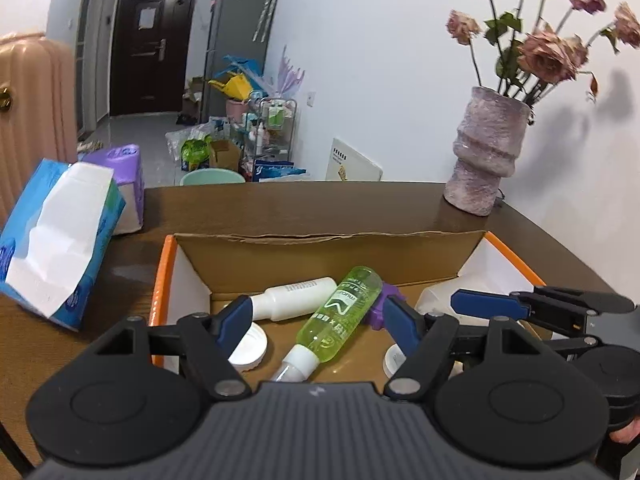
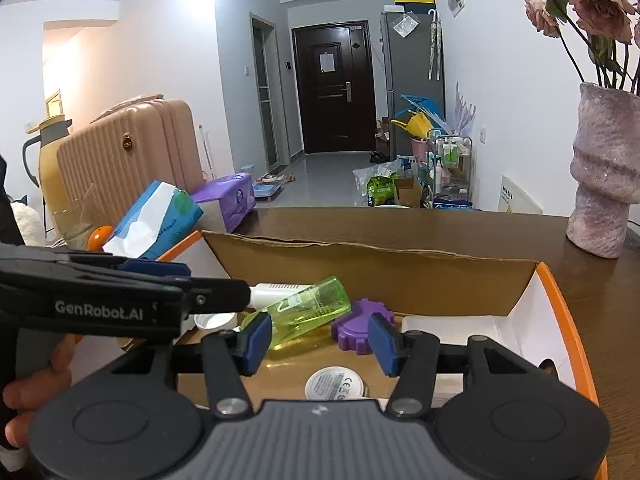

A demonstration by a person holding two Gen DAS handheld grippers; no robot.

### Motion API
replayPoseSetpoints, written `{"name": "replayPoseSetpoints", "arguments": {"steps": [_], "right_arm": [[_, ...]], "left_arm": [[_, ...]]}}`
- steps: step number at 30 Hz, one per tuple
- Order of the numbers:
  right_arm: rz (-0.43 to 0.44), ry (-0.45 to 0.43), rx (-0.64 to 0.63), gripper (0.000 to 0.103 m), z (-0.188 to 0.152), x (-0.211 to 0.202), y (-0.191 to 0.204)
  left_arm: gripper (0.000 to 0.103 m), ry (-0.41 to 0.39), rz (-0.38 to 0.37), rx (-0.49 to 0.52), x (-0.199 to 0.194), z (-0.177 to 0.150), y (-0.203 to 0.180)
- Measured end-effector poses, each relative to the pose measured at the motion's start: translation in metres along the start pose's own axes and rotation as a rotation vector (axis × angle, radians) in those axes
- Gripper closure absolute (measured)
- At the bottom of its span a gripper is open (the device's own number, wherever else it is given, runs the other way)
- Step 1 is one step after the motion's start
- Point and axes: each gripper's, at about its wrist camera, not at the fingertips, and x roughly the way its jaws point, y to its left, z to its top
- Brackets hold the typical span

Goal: Organize rigid objects

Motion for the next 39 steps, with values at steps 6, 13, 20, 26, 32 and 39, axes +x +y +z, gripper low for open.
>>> {"name": "replayPoseSetpoints", "arguments": {"steps": [6, 13, 20, 26, 32, 39], "right_arm": [[-0.024, 0.047, -0.015, 0.05, 0.003, 0.005, 0.003], [-0.087, 0.07, -0.064, 0.049, 0.005, -0.027, 0.009], [-0.14, 0.009, -0.111, 0.036, 0.022, -0.101, 0.019], [-0.189, -0.03, -0.118, 0.029, 0.022, -0.157, 0.023], [-0.237, -0.08, -0.113, 0.022, 0.009, -0.197, 0.025], [-0.237, -0.291, -0.112, 0.007, -0.026, -0.242, 0.036]], "left_arm": [[0.028, 0.02, 0.042, -0.036, -0.012, 0.008, 0.006], [0.021, -0.029, 0.114, -0.019, -0.076, 0.012, 0.005], [0.012, -0.089, 0.199, 0.021, -0.147, -0.002, -0.012], [0.005, -0.162, 0.241, 0.031, -0.198, -0.02, -0.033], [0.001, -0.238, 0.216, 0.028, -0.233, -0.042, -0.048], [0.0, -0.418, 0.242, 0.029, -0.262, -0.078, -0.064]]}}
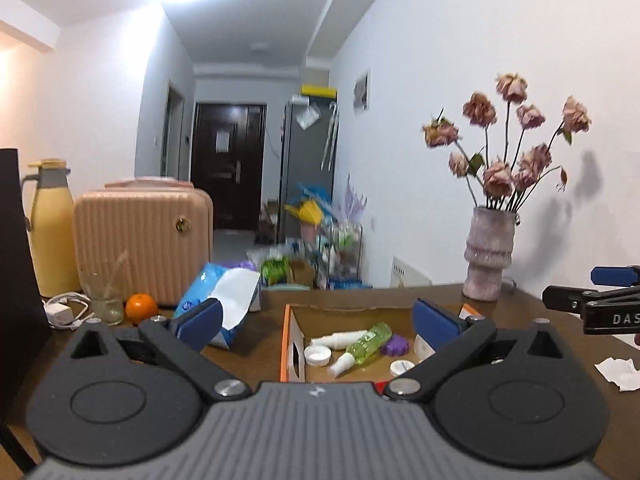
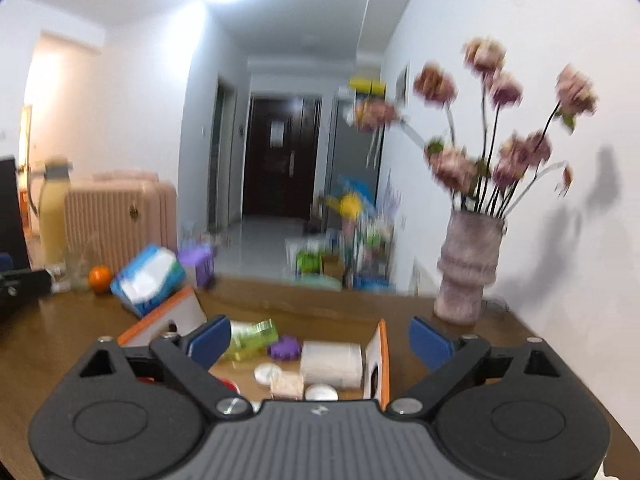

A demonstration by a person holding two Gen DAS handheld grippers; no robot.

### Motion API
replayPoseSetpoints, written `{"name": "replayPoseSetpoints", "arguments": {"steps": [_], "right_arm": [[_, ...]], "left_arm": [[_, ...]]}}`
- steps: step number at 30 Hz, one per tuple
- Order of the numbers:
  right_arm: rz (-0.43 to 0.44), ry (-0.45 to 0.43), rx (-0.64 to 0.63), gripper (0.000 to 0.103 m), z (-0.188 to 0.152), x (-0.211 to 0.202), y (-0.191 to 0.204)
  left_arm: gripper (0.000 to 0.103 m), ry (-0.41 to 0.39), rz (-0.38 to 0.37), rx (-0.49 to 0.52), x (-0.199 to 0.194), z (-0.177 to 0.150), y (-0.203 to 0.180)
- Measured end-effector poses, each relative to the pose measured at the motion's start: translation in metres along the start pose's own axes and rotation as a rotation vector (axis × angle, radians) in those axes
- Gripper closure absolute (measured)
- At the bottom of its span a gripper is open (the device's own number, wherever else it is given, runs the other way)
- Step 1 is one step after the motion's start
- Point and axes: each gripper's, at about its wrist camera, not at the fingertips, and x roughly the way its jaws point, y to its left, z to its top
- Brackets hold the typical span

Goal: Organize rigid objects

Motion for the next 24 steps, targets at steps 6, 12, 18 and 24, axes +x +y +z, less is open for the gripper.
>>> {"name": "replayPoseSetpoints", "arguments": {"steps": [6, 12, 18, 24], "right_arm": [[-0.006, -0.024, -0.004, 0.007, -0.013, -0.024, 0.013], [-0.004, -0.031, -0.006, 0.007, -0.015, -0.037, 0.018], [0.008, -0.042, -0.002, 0.007, -0.018, -0.046, 0.024], [0.012, -0.033, 0.004, 0.007, -0.03, -0.055, 0.031]], "left_arm": [[0.0, -0.007, 0.002, 0.026, -0.019, -0.014, -0.006], [0.0, -0.019, 0.004, 0.023, -0.036, -0.017, -0.005], [0.0, -0.02, 0.001, 0.042, -0.044, -0.019, -0.006], [0.0, -0.015, -0.017, 0.02, -0.057, -0.023, 0.0]]}}
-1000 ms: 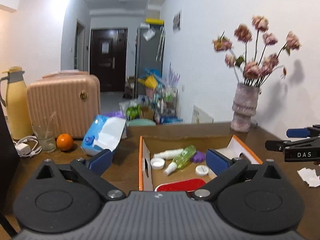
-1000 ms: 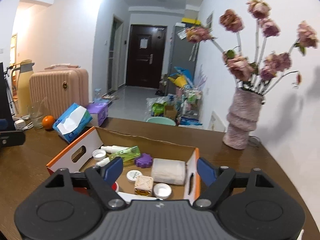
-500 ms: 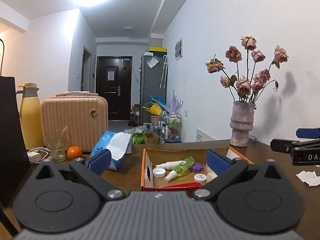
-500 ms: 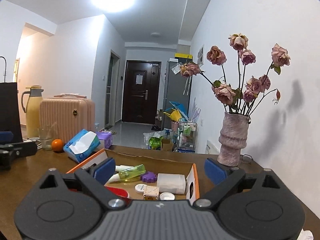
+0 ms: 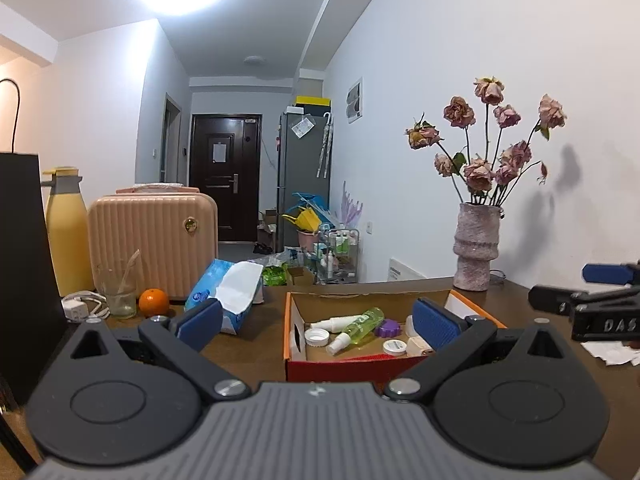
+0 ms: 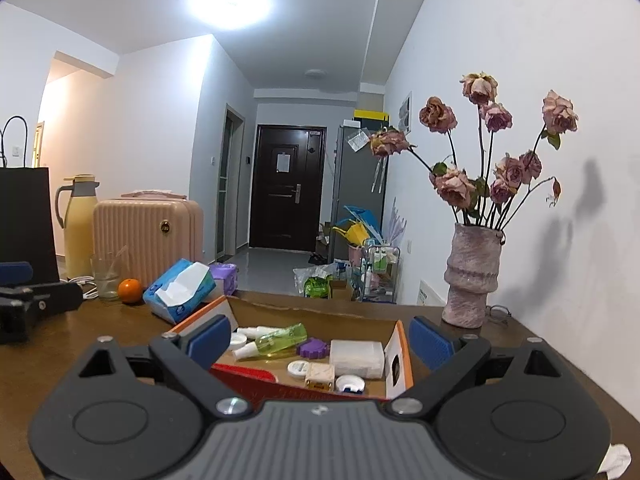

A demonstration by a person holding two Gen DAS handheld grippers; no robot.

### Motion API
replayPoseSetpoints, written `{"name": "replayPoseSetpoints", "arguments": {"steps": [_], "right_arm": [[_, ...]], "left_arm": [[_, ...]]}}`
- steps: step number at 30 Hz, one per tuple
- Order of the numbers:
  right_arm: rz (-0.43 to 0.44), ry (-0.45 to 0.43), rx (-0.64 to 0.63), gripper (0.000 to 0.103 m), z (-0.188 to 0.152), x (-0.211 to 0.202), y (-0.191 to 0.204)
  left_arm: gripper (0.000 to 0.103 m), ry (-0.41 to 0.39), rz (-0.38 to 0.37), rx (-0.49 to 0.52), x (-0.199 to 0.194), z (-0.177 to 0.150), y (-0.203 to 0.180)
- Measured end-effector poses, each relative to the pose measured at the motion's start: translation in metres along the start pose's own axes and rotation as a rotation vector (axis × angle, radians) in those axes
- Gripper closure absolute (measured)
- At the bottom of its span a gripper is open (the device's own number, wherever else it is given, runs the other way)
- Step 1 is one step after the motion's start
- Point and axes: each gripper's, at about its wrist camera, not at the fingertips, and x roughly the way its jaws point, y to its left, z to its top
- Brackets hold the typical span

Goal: Organize rigid objects

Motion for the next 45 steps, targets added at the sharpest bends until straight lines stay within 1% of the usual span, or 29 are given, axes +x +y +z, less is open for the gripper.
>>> {"name": "replayPoseSetpoints", "arguments": {"steps": [4, 7, 11, 14, 18, 23, 25, 26, 27, 29, 31, 33, 35, 37, 40, 43, 45], "right_arm": [[-0.008, 0.005, -0.011, 0.007, -0.014, -0.016, 0.008], [0.003, 0.0, -0.019, 0.007, -0.027, -0.036, 0.015], [0.016, -0.003, -0.048, 0.007, -0.04, -0.065, 0.027], [0.019, -0.001, -0.059, 0.007, -0.051, -0.085, 0.035], [0.014, 0.013, -0.08, 0.007, -0.068, -0.111, 0.048], [0.01, -0.002, -0.089, 0.007, -0.09, -0.15, 0.063], [-0.008, -0.014, -0.086, 0.007, -0.099, -0.168, 0.066], [-0.031, -0.01, -0.077, 0.007, -0.103, -0.178, 0.068], [-0.047, -0.009, -0.061, 0.007, -0.107, -0.187, 0.069], [-0.058, -0.01, -0.014, 0.007, -0.116, -0.207, 0.072], [-0.048, -0.003, 0.008, 0.007, -0.123, -0.224, 0.077], [-0.042, 0.008, 0.007, 0.006, -0.129, -0.236, 0.08], [-0.034, 0.015, -0.007, 0.006, -0.132, -0.243, 0.081], [-0.048, 0.013, -0.008, 0.006, -0.13, -0.244, 0.081], [-0.06, -0.012, 0.016, 0.006, -0.126, -0.245, 0.079], [-0.056, -0.031, 0.019, 0.006, -0.124, -0.246, 0.078], [-0.058, -0.025, 0.022, 0.006, -0.125, -0.246, 0.078]], "left_arm": [[0.0, 0.013, -0.007, 0.006, -0.018, -0.009, 0.004], [0.0, 0.019, -0.003, 0.022, -0.036, -0.018, 0.004], [0.0, 0.008, -0.011, 0.025, -0.062, -0.029, 0.003], [0.0, 0.005, -0.016, 0.019, -0.081, -0.042, 0.002], [0.0, 0.027, -0.032, 0.052, -0.104, -0.063, -0.002], [0.0, 0.039, -0.001, 0.086, -0.142, -0.093, -0.006], [0.0, 0.051, 0.047, 0.074, -0.162, -0.112, -0.005], [0.0, 0.054, 0.063, 0.074, -0.173, -0.12, -0.005], [0.0, 0.061, 0.063, 0.078, -0.183, -0.128, -0.004], [0.0, 0.084, 0.065, 0.066, -0.2, -0.138, -0.004], [0.0, 0.087, 0.037, 0.06, -0.209, -0.138, -0.007], [0.0, 0.044, 0.021, 0.091, -0.214, -0.132, -0.013], [0.0, -0.001, 0.031, 0.098, -0.217, -0.126, -0.017], [0.0, -0.032, 0.037, 0.09, -0.22, -0.123, -0.019], [0.0, -0.03, 0.026, 0.096, -0.22, -0.122, -0.022], [0.0, -0.035, 0.034, 0.098, -0.22, -0.119, -0.022], [0.0, -0.045, 0.032, 0.1, -0.221, -0.119, -0.023]]}}
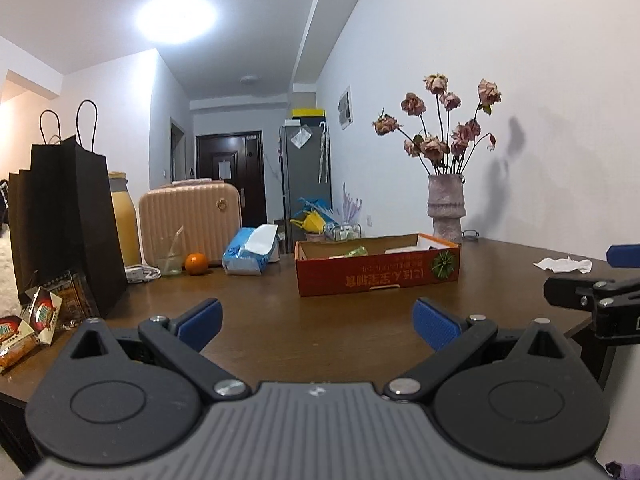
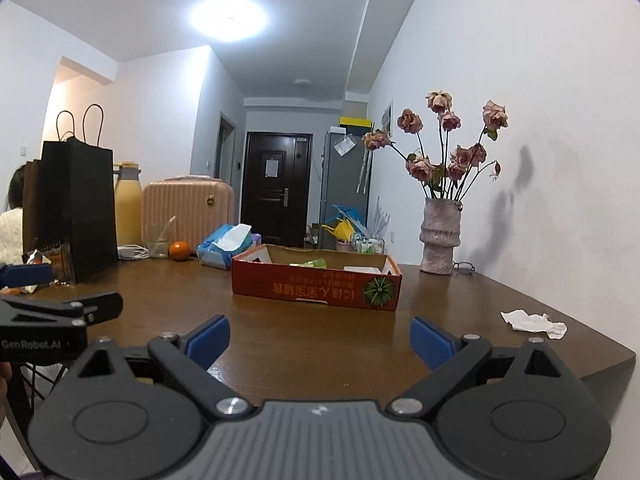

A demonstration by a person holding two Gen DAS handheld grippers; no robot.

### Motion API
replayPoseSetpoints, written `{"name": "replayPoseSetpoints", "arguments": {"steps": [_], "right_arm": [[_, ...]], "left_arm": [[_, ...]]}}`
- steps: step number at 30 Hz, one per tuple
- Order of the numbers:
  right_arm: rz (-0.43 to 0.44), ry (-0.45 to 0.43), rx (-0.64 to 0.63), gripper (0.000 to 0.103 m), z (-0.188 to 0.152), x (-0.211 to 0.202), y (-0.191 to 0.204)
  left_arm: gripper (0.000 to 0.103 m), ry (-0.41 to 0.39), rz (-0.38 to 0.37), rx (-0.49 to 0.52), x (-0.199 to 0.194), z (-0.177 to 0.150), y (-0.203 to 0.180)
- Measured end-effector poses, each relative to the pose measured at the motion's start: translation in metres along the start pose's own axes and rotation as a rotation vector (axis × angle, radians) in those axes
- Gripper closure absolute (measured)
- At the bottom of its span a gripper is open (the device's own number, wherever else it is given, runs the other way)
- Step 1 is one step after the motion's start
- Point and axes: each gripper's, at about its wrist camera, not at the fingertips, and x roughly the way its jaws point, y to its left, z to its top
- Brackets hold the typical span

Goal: Organize rigid objects

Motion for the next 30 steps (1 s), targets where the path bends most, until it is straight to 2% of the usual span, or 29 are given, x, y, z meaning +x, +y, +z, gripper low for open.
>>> {"name": "replayPoseSetpoints", "arguments": {"steps": [6, 30], "right_arm": [[-0.001, 0.006, 0.002, 0.006, 0.001, 0.0013, 0.0033], [-0.004, 0.028, 0.011, 0.005, 0.0008, 0.0098, 0.0014]], "left_arm": [[0.0, 0.039, -0.002, -0.02, 0.0061, -0.0038, 0.0058], [0.0, 0.038, -0.004, -0.021, 0.0057, -0.0055, 0.0074]]}}
